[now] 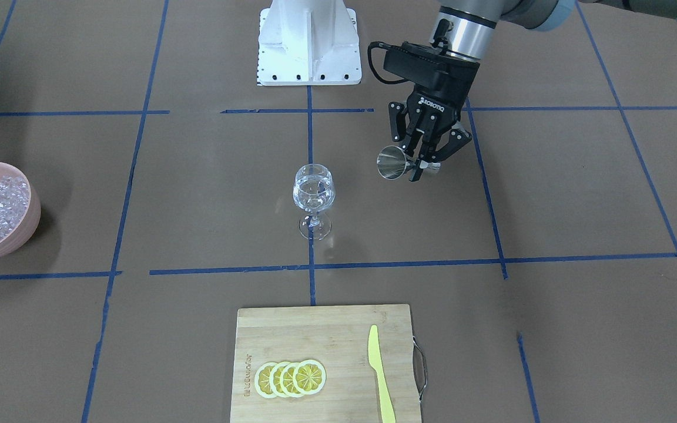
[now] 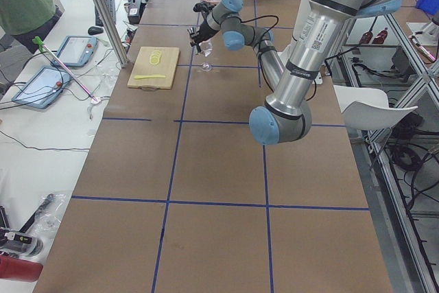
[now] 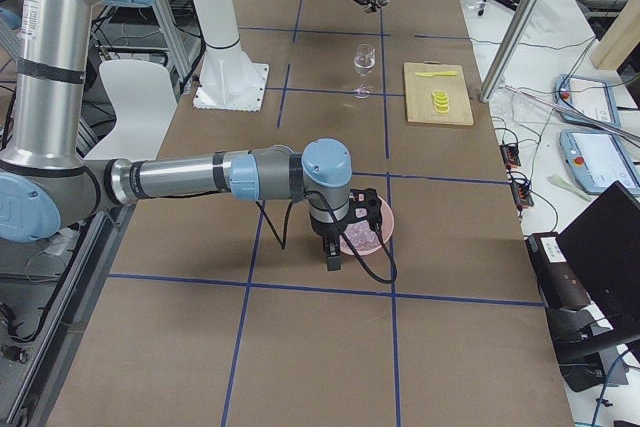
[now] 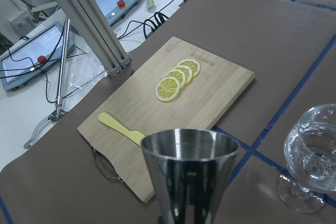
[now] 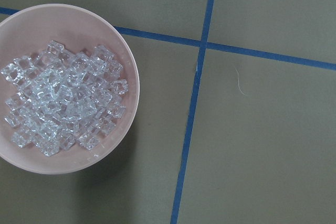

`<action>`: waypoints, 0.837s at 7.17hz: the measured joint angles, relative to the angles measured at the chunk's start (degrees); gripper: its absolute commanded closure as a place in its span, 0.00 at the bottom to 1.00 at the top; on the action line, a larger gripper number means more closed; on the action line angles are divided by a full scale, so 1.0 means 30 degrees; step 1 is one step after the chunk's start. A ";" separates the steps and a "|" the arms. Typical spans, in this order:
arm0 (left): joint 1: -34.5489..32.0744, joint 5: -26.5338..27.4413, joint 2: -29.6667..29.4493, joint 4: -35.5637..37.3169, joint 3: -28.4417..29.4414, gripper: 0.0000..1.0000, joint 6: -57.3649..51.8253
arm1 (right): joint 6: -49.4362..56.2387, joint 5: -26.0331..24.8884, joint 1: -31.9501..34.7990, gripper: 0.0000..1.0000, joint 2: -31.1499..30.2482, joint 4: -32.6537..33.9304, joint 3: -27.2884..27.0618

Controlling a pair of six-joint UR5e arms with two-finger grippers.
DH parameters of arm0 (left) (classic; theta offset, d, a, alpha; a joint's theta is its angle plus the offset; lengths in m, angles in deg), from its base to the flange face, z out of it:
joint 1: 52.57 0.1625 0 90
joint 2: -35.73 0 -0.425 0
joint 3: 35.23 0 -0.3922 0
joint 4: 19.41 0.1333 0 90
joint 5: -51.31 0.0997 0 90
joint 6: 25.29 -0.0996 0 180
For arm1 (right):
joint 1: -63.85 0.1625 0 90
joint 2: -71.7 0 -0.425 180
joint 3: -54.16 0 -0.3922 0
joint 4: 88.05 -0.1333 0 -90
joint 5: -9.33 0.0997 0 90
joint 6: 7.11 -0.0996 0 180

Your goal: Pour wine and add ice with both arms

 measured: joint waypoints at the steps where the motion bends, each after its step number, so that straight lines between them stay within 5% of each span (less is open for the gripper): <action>1: -0.0220 0.0017 0.2221 -0.3240 0.0008 1.00 0.0445 | -0.0012 0.0005 0.0000 0.00 0.0006 -0.0002 -0.0003; 4: -0.0491 0.0919 0.8814 -1.4341 0.1442 1.00 0.6009 | 0.0011 0.0019 0.0000 0.00 0.0010 -0.0005 -0.0028; 6: 0.0015 0.4999 1.0426 -1.7992 0.3072 1.00 0.9799 | 0.0023 0.0017 0.0000 0.00 0.0011 -0.0005 -0.0094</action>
